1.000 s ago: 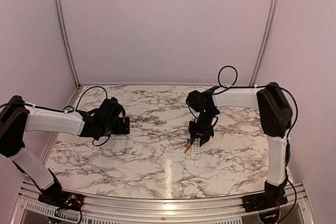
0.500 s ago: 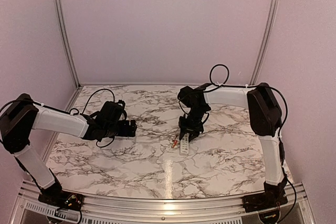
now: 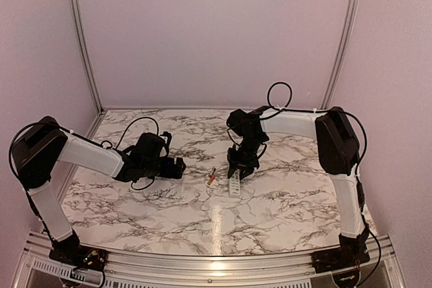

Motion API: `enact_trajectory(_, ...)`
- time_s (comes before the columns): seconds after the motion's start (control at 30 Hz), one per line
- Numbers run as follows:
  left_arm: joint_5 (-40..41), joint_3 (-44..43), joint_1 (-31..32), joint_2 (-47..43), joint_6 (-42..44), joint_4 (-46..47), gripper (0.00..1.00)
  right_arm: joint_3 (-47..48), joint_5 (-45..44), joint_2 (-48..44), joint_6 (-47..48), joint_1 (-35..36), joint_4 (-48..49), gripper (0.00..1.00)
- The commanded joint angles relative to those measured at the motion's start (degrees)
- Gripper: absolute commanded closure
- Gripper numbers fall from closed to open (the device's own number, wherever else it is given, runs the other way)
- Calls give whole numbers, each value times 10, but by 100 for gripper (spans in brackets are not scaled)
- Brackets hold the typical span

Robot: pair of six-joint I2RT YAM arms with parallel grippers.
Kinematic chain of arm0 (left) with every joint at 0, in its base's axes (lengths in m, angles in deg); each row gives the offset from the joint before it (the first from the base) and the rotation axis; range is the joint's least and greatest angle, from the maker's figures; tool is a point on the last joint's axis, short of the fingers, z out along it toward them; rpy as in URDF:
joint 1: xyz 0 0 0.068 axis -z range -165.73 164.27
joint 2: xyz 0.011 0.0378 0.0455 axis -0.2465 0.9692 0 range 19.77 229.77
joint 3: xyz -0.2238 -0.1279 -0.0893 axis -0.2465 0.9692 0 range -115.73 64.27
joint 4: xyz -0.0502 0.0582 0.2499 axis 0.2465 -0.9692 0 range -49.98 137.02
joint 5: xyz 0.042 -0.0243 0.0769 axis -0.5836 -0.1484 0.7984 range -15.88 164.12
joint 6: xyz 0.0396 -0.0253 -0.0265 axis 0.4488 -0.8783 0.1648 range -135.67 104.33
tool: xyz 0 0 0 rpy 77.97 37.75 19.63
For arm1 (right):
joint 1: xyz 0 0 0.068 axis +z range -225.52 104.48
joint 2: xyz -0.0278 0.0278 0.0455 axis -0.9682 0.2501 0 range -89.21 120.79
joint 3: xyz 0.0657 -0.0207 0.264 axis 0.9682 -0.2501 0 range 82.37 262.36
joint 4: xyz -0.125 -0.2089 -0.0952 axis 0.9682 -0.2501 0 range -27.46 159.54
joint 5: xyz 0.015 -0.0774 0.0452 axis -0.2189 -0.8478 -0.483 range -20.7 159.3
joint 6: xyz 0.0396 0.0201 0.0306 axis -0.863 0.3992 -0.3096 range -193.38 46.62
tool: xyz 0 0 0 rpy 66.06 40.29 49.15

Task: Load the batteries into the remote control
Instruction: Move the remote control to the center of the board, then pick up the remote control from the center of the board.

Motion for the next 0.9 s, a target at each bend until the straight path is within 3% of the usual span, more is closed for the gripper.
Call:
enact_trajectory(0.0,-24,-16,-3,14,10,27,4,5,-27,24,19,4,26,100)
enact_trajectory(0.3,-40,-50,-3,51,28,22,7,-19,-33,-6,26,-8,42,100)
enact_trajectory(0.87,55,-148,14,143,76,-92,13,-100,-78,-111,49,-44,84,100)
